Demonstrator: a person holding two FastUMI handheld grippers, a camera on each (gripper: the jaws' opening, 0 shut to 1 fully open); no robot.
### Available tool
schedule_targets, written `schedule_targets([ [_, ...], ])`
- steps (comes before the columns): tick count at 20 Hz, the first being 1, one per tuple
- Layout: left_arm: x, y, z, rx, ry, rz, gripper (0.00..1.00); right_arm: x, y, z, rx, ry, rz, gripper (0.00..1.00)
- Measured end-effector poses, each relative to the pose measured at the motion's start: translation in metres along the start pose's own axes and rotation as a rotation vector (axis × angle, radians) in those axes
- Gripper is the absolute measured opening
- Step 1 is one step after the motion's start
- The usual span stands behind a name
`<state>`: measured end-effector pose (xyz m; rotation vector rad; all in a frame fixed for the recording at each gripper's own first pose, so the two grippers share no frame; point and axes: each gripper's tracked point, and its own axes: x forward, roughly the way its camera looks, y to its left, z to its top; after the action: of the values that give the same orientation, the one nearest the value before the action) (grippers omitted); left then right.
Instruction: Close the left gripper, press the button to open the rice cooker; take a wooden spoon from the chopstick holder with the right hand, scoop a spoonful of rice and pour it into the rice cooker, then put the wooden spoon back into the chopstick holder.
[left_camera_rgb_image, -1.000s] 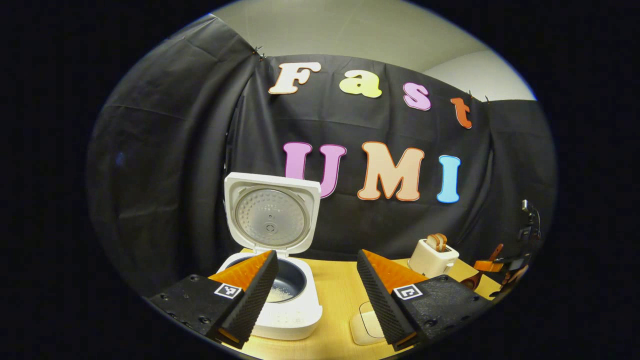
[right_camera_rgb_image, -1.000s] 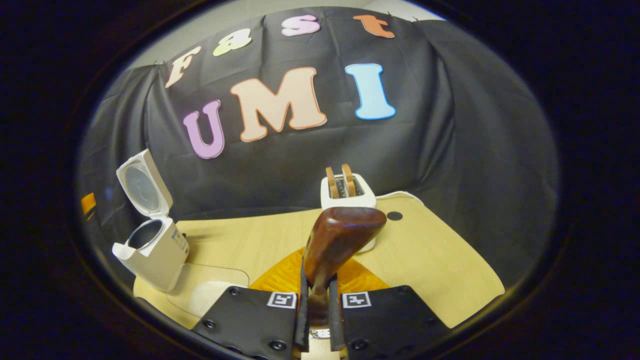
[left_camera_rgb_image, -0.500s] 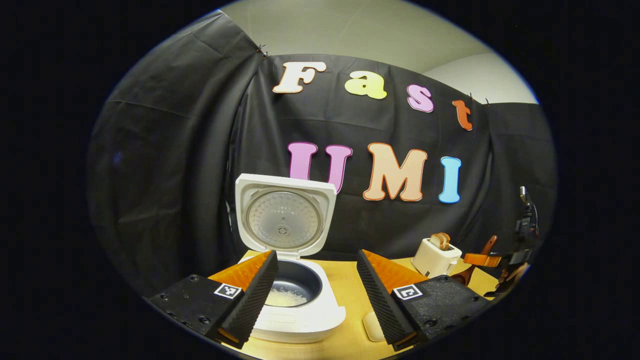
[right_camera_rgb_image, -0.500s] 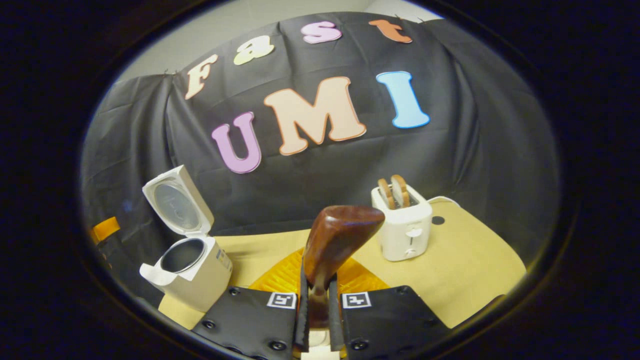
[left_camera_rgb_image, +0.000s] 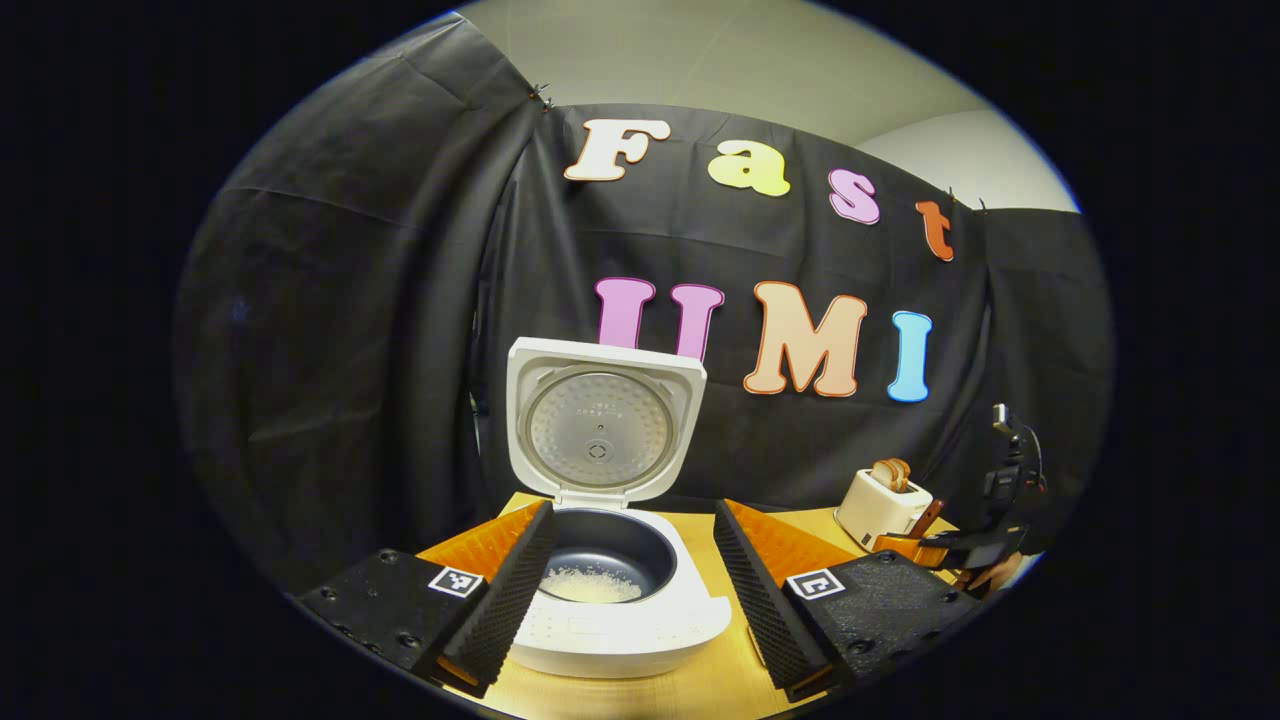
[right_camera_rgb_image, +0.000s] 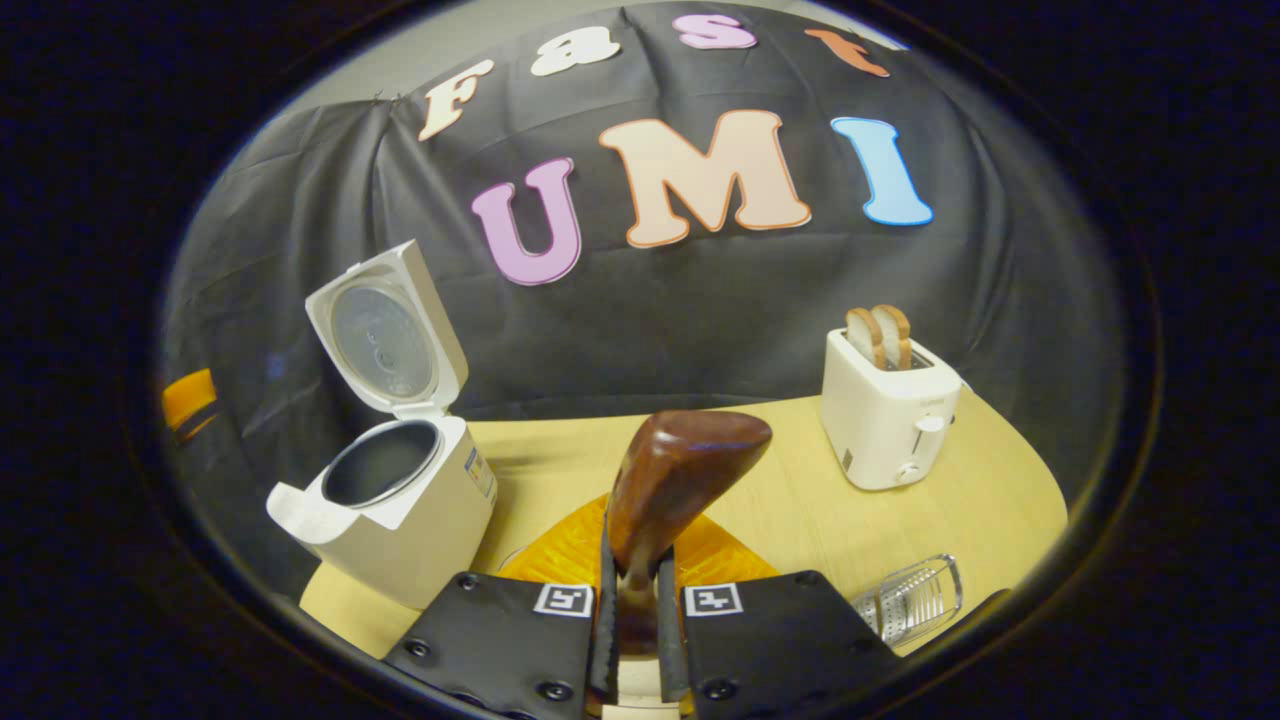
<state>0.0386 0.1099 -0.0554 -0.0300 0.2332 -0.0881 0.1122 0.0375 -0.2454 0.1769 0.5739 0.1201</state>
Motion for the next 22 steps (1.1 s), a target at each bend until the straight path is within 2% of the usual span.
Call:
schedule_targets([
  [8,-0.013,0.034,-0.002,-0.009,-0.003,0.025,0.94,0.031,0.021,-0.037,-0.111,0.028,-0.065,0.19],
  [11,-0.014,0.041,0.0,-0.022,-0.013,0.026,0.94,0.033,0.042,-0.049,-0.116,0.043,-0.053,0.2],
  [13,-0.015,0.046,-0.002,-0.028,-0.014,0.023,0.94,0.033,0.062,-0.056,-0.099,0.051,-0.012,0.19],
  [15,-0.014,0.049,-0.003,-0.032,-0.012,0.02,0.94,0.033,0.077,-0.062,-0.038,0.073,0.033,0.2],
  [16,-0.014,0.049,-0.002,-0.034,-0.012,0.016,0.9,0.033,0.079,-0.063,0.006,0.083,0.039,0.2],
  [17,-0.014,0.049,-0.002,-0.035,-0.012,0.012,0.9,0.033,0.077,-0.063,0.059,0.096,0.038,0.17],
  [19,-0.015,0.049,0.0,-0.032,-0.018,0.004,0.9,0.033,0.062,-0.065,0.193,0.132,0.034,0.18],
  [20,-0.014,0.048,0.002,-0.031,-0.023,0.001,0.94,0.034,0.053,-0.069,0.268,0.151,0.025,0.19],
  [21,-0.014,0.049,0.002,-0.028,-0.026,-0.001,0.9,0.034,0.042,-0.071,0.348,0.168,0.017,0.18],
  [22,-0.014,0.048,0.003,-0.028,-0.029,-0.003,0.94,0.033,0.035,-0.075,0.433,0.185,0.014,0.17],
])
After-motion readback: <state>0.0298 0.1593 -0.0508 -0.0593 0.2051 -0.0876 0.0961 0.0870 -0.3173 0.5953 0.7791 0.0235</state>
